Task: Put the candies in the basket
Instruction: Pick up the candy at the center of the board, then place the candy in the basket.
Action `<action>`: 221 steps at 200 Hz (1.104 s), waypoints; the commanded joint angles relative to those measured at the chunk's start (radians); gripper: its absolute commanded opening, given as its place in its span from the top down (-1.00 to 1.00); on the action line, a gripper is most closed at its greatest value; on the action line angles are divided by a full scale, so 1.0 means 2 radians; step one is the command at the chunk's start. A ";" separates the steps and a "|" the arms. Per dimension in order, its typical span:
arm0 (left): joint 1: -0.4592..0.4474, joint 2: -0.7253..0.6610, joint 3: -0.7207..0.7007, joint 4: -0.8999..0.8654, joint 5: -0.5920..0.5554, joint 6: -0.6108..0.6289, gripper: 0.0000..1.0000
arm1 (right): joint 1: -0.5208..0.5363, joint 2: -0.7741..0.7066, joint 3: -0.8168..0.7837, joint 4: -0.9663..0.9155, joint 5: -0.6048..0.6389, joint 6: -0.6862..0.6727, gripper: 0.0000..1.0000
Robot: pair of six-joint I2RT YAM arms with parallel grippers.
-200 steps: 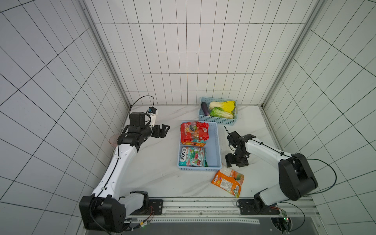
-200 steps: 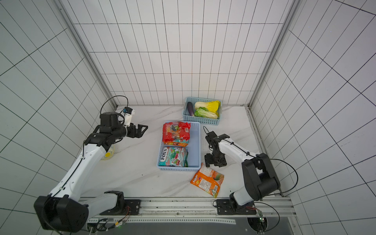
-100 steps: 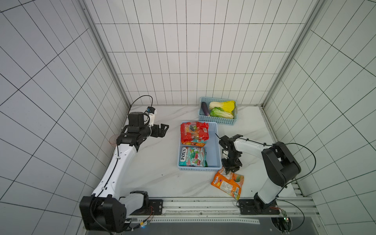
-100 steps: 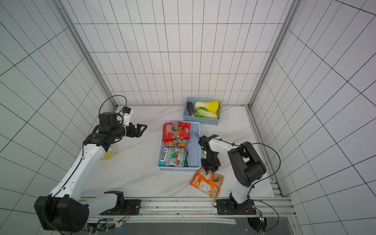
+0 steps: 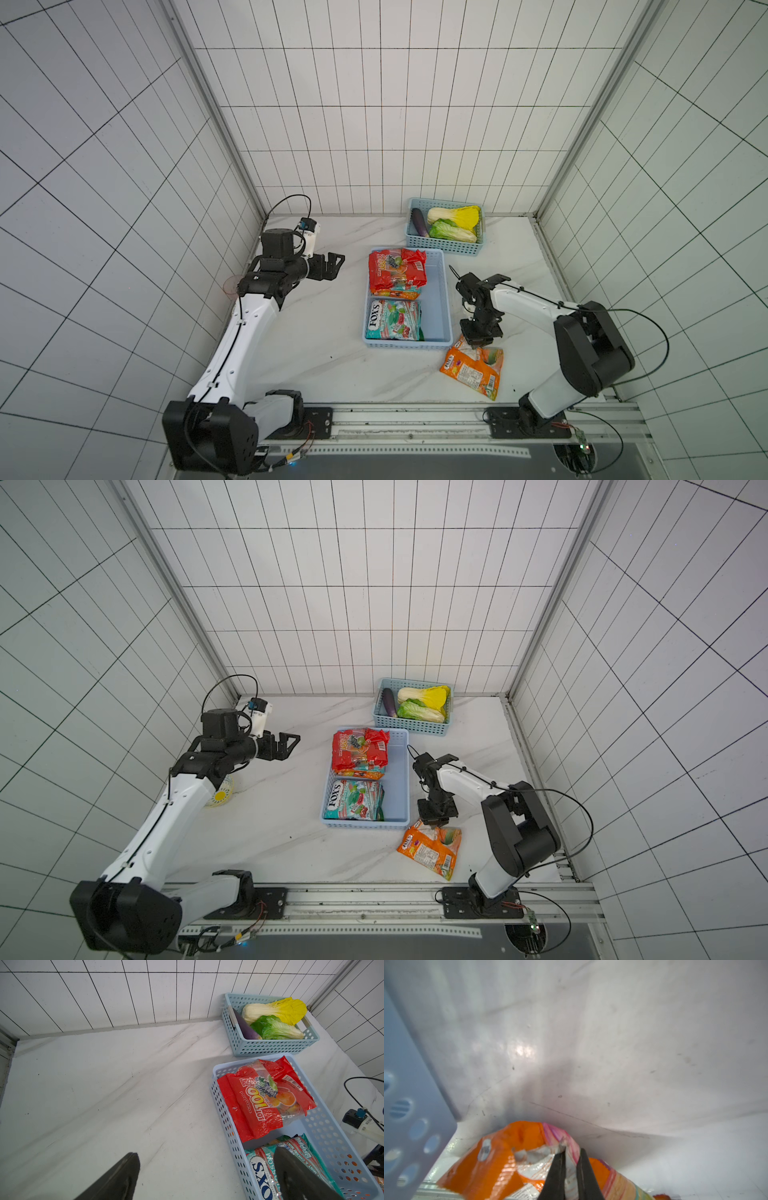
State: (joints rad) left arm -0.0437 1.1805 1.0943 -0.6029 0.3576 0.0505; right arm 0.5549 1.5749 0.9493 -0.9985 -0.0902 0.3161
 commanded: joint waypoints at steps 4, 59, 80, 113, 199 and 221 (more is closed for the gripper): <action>0.003 0.000 0.003 0.004 -0.004 -0.001 -0.97 | -0.008 -0.037 0.034 -0.034 0.039 0.013 1.00; -0.002 -0.002 -0.002 0.010 -0.007 0.001 -0.97 | -0.030 -0.087 0.117 -0.084 0.121 0.000 1.00; -0.002 -0.003 0.002 0.005 0.007 -0.002 -0.97 | -0.034 -0.097 0.161 -0.102 0.138 -0.020 1.00; -0.006 -0.003 -0.006 0.014 -0.012 0.004 -0.97 | -0.034 -0.089 0.246 -0.137 0.145 -0.028 1.00; -0.005 -0.006 0.002 0.002 -0.024 0.007 -0.97 | 0.073 0.033 0.469 -0.185 0.060 -0.037 1.00; -0.008 -0.010 -0.005 0.007 -0.014 0.006 -0.97 | 0.105 0.074 0.507 -0.177 0.045 -0.036 1.00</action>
State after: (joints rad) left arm -0.0582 1.1801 1.0931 -0.6022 0.3233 0.0540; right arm 0.7097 1.6615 1.8793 -1.3247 0.0612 0.2535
